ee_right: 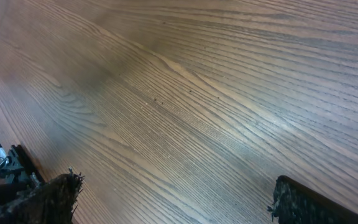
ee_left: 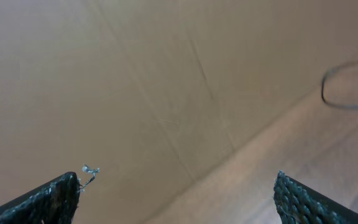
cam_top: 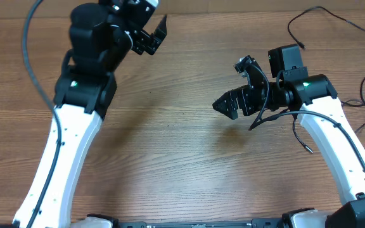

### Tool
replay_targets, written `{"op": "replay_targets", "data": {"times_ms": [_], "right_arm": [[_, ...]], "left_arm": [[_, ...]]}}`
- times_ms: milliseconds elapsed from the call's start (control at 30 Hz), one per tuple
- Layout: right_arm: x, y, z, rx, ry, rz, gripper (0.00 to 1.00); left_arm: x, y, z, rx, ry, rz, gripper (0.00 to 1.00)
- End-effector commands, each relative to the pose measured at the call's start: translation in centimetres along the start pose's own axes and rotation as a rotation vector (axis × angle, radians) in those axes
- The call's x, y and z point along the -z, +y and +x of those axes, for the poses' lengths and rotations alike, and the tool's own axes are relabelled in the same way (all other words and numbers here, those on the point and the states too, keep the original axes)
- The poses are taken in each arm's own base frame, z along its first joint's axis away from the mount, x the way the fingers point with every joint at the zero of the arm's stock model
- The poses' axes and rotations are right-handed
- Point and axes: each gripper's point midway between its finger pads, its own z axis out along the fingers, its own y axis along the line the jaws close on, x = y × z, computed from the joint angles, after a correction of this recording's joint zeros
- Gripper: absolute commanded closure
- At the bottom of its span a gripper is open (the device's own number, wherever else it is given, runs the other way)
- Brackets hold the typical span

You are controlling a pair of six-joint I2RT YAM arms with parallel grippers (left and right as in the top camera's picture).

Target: Untangle cables

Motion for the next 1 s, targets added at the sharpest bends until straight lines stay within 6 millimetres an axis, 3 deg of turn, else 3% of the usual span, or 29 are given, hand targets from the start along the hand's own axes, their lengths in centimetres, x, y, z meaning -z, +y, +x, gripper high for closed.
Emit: {"op": "replay_targets", "data": {"times_ms": [0, 233, 400, 733, 967], "right_arm": [[0.4, 0.4, -0.9, 0.018, -0.024, -0.001, 0.00], [0.4, 0.4, -0.9, 0.018, -0.024, -0.001, 0.00], [0.4, 0.4, -0.9, 0.018, -0.024, -0.001, 0.00], [0.4, 0.4, -0.9, 0.018, -0.024, -0.001, 0.00], [0.4, 0.4, -0.9, 0.018, -0.024, -0.001, 0.00]], "left_arm": [[3.7, 0.9, -4.4, -0.050, -0.114, -0.038, 0.00], [10.2, 1.9, -9.3, -0.114, -0.248, -0.107, 0.01], [14.1, 2.0, -9.7, -0.163, -0.340, -0.153, 0.00], [18.0, 0.5, -3.8, -0.261, -0.521, -0.285, 0.00], [19.1, -1.4, 2.6, -0.344, -0.468, -0.333, 0.00]]}}
